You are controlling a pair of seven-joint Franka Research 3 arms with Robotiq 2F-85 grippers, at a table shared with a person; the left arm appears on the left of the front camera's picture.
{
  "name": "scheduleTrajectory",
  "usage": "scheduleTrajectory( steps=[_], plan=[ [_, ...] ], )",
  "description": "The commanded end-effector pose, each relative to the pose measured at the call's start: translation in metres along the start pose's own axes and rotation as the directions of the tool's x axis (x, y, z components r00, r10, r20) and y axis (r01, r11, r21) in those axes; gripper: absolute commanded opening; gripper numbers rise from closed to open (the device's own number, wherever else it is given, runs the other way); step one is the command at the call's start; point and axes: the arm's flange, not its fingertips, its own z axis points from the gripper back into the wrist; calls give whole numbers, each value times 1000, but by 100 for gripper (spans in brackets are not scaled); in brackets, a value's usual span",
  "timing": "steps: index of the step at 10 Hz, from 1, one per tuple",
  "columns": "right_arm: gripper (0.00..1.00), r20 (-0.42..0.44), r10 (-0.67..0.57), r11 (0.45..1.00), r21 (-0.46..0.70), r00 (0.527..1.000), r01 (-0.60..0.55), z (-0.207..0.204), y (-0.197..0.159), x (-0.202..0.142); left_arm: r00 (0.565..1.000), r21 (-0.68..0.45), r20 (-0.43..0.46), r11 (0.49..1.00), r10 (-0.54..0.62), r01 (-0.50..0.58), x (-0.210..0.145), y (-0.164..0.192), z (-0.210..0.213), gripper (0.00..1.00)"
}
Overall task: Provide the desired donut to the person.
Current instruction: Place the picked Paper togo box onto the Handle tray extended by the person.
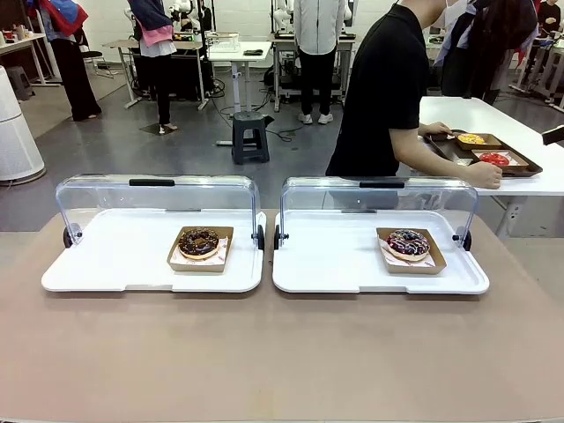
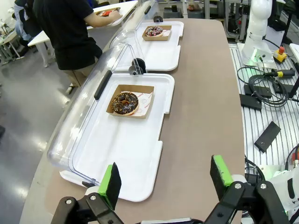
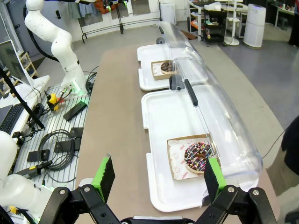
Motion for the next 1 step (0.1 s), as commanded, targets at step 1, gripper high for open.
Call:
scheduleTrajectory(
  steps=[1],
  plan=[
    [100, -2, -8, 1000, -7, 1000, 8, -1, 0, 1, 1000, -3, 0, 1000, 8, -8, 0, -1, 1, 100]
  ],
)
